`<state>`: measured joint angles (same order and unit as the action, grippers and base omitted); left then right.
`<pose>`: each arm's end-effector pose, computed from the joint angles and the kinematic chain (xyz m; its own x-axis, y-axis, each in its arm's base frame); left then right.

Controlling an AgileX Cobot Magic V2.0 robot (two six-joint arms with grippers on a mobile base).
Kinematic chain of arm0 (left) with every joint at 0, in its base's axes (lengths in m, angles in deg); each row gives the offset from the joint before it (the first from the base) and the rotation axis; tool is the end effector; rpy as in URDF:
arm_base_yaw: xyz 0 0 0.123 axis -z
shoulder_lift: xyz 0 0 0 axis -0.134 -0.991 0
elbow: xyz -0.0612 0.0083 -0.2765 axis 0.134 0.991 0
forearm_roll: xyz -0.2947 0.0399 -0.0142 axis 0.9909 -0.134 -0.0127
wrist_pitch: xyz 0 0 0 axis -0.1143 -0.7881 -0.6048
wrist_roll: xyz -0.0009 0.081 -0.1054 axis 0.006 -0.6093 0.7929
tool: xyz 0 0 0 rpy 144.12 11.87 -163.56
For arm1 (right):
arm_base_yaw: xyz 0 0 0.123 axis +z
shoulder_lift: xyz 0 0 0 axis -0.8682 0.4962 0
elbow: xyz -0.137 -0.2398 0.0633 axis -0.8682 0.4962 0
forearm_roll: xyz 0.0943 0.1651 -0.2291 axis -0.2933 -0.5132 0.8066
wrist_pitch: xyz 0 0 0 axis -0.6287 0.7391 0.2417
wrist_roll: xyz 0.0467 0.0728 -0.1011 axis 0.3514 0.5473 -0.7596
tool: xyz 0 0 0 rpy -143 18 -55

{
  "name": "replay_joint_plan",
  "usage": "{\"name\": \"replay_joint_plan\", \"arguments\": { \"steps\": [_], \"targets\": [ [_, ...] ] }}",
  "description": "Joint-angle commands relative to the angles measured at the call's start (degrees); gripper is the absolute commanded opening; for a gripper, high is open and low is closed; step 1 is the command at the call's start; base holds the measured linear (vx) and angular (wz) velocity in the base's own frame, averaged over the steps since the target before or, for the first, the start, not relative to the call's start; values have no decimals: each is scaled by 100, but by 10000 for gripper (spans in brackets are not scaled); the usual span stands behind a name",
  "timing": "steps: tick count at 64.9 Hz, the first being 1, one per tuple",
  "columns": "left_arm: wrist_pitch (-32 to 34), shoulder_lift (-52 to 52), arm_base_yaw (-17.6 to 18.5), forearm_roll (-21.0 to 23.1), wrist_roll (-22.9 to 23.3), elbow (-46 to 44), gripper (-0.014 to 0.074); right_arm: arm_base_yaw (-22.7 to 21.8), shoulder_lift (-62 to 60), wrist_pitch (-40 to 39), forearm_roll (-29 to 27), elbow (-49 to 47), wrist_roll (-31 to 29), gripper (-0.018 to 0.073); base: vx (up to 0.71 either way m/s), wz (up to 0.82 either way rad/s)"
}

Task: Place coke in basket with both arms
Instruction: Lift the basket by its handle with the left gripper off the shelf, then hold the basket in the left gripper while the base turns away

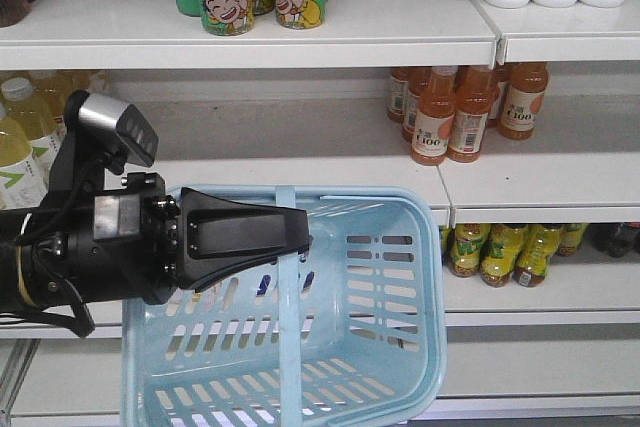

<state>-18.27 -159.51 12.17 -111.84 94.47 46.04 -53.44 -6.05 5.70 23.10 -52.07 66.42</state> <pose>0.2382 -0.2117 0.2945 -0.8670 -0.1329 -0.4802 0.4823 0.0182 -0.8758 0.1454 0.0174 0.2050 0.0888 -0.2670 -0.9596 -0.0982 0.9564 -0.2752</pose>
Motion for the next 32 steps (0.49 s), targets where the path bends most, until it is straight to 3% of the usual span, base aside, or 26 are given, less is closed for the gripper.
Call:
{"name": "replay_joint_plan", "arguments": {
  "steps": [1,15,32],
  "targets": [
    [1165,174,46,198,3,-135,-8,-43,-59,-419,40,77,-45,-9,0,0],
    [1165,174,46,-358,3,-135,-8,-43,-59,-419,40,77,-45,-9,0,0],
    [1165,174,46,-433,3,-135,-8,-43,-59,-419,40,77,-45,-9,0,0]
  ]
}}
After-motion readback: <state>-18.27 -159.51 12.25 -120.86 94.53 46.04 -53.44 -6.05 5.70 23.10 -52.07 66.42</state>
